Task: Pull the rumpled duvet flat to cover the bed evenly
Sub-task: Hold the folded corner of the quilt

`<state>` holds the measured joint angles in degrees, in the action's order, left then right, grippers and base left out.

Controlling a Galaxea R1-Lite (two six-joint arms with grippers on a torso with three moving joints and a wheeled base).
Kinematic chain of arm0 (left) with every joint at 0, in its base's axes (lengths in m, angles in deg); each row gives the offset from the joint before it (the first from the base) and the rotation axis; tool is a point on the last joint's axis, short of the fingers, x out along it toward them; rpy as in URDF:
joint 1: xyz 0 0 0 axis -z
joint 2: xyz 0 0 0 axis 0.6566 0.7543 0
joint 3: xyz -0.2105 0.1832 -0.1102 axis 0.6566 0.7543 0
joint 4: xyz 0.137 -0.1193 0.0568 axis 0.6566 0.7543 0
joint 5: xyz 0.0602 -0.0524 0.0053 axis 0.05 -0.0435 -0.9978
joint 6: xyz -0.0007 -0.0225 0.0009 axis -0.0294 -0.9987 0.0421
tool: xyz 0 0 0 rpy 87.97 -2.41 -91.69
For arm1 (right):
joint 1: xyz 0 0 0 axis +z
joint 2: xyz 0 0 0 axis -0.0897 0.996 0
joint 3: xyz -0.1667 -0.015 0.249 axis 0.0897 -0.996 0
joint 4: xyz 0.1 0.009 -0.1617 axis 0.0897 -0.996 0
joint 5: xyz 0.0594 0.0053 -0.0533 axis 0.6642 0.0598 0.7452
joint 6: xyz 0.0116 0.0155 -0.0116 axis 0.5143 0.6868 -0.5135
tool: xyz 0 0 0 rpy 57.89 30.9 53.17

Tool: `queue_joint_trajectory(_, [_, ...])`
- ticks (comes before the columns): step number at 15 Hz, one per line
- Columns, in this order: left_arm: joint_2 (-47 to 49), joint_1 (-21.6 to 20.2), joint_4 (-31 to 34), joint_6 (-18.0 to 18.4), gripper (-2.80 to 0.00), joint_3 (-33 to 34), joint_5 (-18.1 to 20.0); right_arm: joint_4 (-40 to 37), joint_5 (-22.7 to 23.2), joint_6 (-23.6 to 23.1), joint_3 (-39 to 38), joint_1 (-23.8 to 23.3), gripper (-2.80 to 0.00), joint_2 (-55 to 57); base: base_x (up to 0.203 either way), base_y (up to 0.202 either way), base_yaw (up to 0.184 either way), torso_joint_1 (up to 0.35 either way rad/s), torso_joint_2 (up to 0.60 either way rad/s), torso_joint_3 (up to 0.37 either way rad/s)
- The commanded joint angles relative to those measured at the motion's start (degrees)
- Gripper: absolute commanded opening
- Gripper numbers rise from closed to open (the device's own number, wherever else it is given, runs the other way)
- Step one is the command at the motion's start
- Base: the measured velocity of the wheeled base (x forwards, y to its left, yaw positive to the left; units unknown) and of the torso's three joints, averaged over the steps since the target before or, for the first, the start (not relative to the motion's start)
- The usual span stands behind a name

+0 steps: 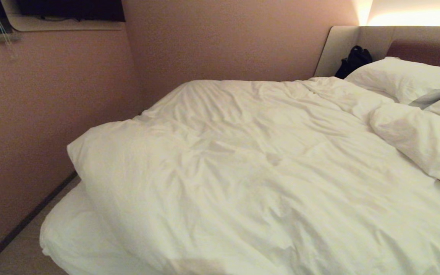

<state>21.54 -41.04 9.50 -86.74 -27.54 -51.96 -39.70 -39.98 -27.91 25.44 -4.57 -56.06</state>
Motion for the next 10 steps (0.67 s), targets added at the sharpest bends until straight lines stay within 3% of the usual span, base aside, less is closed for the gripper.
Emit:
queue_joint_trajectory(1, [0.00, 0.00, -0.05, -0.14, -2.80, 0.00, -0.03, 0.00, -0.01, 0.00, 0.00, 0.04, -2.80, -0.02, 0.000, 0.197, 0.000, -0.002, 0.00, 0.002])
queue_joint_trajectory(10, [0.00, 0.00, -0.05, -0.40, -2.80, 0.00, -0.12, 0.00, -0.01, 0.00, 0.00, 0.04, -2.80, -0.02, 0.000, 0.194, 0.001, 0.002, 0.00, 0.003])
